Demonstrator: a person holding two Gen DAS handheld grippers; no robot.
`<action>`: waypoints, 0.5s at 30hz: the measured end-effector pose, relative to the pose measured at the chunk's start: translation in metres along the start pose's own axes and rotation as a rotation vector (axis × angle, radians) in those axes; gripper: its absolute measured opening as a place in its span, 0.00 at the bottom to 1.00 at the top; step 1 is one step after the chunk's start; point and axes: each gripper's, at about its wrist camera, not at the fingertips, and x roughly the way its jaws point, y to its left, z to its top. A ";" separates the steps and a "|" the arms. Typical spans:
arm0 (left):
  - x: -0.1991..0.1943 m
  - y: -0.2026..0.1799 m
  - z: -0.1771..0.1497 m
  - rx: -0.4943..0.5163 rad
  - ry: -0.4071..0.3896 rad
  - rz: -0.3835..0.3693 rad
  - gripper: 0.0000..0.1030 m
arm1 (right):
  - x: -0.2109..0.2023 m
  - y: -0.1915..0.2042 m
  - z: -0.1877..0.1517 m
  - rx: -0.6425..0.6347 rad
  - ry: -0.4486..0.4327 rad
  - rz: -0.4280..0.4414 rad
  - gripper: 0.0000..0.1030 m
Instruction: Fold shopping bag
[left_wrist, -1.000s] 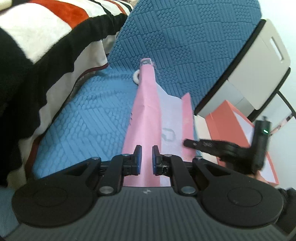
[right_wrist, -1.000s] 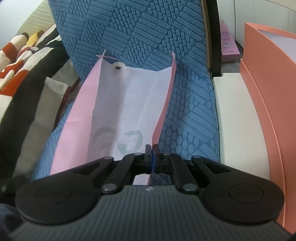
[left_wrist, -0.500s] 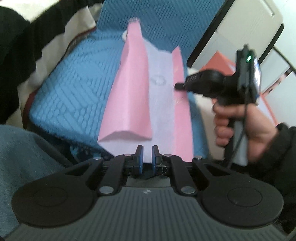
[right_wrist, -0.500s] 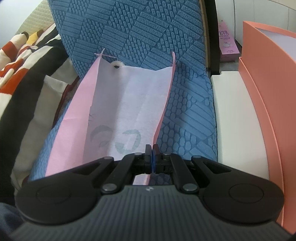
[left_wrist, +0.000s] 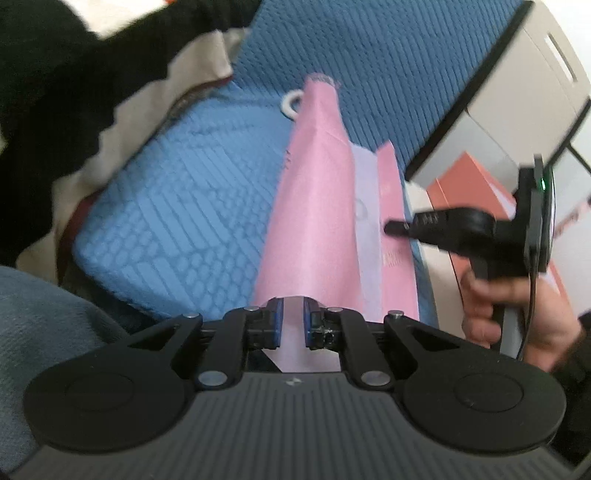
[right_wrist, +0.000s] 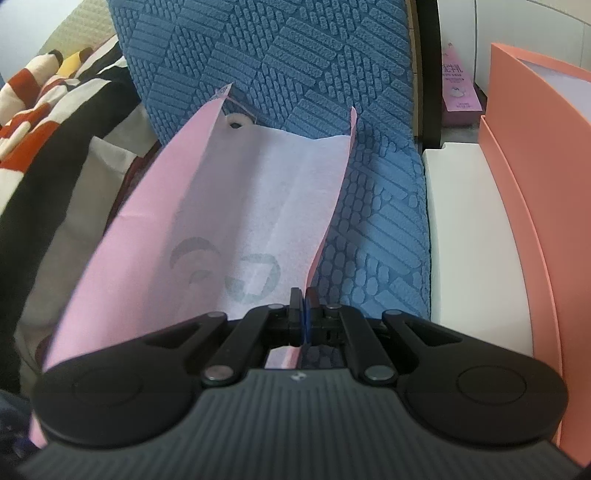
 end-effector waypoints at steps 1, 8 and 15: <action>-0.002 0.003 0.001 -0.012 -0.009 0.004 0.11 | 0.000 0.000 0.000 -0.001 0.000 -0.001 0.04; -0.006 0.018 0.009 -0.090 -0.069 0.018 0.11 | 0.001 0.001 -0.002 -0.013 0.002 -0.016 0.04; -0.007 0.032 0.013 -0.165 -0.108 -0.009 0.11 | 0.001 0.006 -0.005 -0.046 0.003 -0.038 0.04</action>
